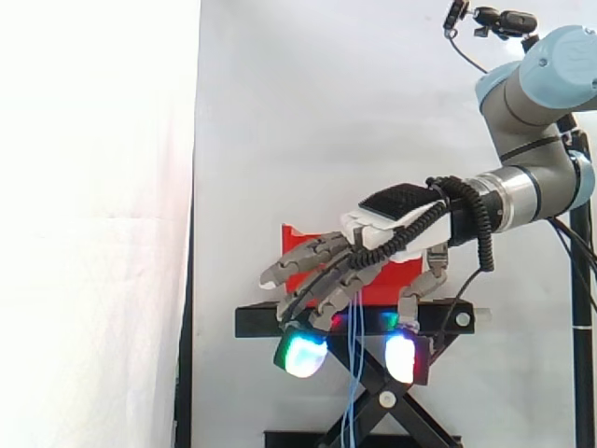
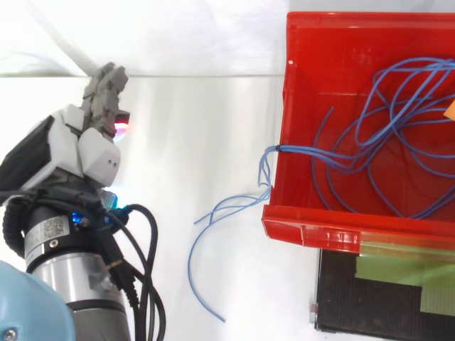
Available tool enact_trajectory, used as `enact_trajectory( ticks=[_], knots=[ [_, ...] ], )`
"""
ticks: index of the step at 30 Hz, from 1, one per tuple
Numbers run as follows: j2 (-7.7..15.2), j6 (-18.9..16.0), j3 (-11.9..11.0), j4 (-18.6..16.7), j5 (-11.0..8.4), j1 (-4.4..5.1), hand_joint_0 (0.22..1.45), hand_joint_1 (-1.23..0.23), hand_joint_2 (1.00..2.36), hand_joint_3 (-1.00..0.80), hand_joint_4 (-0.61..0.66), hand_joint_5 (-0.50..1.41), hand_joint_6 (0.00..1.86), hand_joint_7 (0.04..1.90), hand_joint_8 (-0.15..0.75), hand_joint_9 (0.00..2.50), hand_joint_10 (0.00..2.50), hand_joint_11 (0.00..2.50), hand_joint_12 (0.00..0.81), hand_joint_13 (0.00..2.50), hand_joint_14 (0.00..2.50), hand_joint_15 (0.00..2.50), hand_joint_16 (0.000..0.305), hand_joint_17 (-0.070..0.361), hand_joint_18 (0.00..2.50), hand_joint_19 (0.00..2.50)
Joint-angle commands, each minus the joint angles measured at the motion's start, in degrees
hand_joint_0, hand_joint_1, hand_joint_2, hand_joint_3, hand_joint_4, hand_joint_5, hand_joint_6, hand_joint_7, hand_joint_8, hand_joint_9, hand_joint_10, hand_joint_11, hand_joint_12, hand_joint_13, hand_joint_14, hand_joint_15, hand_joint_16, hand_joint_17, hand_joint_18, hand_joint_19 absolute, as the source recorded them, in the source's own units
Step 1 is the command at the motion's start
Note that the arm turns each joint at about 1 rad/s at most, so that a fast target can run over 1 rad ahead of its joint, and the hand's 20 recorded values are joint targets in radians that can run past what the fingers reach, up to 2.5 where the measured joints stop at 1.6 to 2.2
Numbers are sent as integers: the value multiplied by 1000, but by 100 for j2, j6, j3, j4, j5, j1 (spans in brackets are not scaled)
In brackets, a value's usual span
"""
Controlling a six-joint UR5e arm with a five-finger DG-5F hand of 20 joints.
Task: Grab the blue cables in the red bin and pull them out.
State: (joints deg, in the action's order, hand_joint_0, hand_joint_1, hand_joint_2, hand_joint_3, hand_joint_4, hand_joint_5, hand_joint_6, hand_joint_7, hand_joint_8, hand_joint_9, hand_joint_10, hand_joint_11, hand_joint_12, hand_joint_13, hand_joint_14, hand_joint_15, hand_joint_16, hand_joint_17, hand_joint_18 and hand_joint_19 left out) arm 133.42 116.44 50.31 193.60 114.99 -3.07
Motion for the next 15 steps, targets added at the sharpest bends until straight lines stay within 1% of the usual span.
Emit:
enact_trajectory(
  ticks=[1, 5, 8, 10, 11, 14, 15],
  knots=[
    [0, 384, -100, 38, -12, -27, 738, -972, 1000, -1000, 181, 592, 11, 498, 260, 501, 7, 192, 363, 193, 9, 213, 53, 119, 84, 367],
    [0, 586, -223, 38, -12, -54, 738, -972, 1000, -1000, 181, 603, 12, 512, 260, 502, 7, 201, 362, 195, 8, 218, 53, 119, 85, 367],
    [0, 745, -241, 11, -30, -89, 737, -973, 1000, -1000, 179, 608, 12, 523, 259, 502, 8, 201, 362, 195, 8, 214, 53, 119, 86, 366],
    [0, 903, -249, -68, -73, -124, 738, -973, 1000, -1000, 179, 616, 11, 527, 260, 504, 7, 197, 361, 195, 8, 214, 53, 119, 87, 367],
    [0, 999, -241, -164, -91, -150, 739, -972, 1000, -1000, 180, 618, 11, 532, 259, 505, 8, 203, 360, 196, 8, 218, 53, 119, 85, 373],
    [0, 1078, -241, -235, -91, -177, 739, -972, 1000, -1000, 181, 634, 12, 552, 259, 510, 8, 216, 360, 196, 8, 218, 53, 119, 85, 374],
    [0, 1131, -241, -244, -91, -203, 739, -973, 1000, -1000, 185, 638, 11, 555, 260, 510, 8, 217, 360, 197, 8, 218, 53, 119, 85, 374]
  ],
)
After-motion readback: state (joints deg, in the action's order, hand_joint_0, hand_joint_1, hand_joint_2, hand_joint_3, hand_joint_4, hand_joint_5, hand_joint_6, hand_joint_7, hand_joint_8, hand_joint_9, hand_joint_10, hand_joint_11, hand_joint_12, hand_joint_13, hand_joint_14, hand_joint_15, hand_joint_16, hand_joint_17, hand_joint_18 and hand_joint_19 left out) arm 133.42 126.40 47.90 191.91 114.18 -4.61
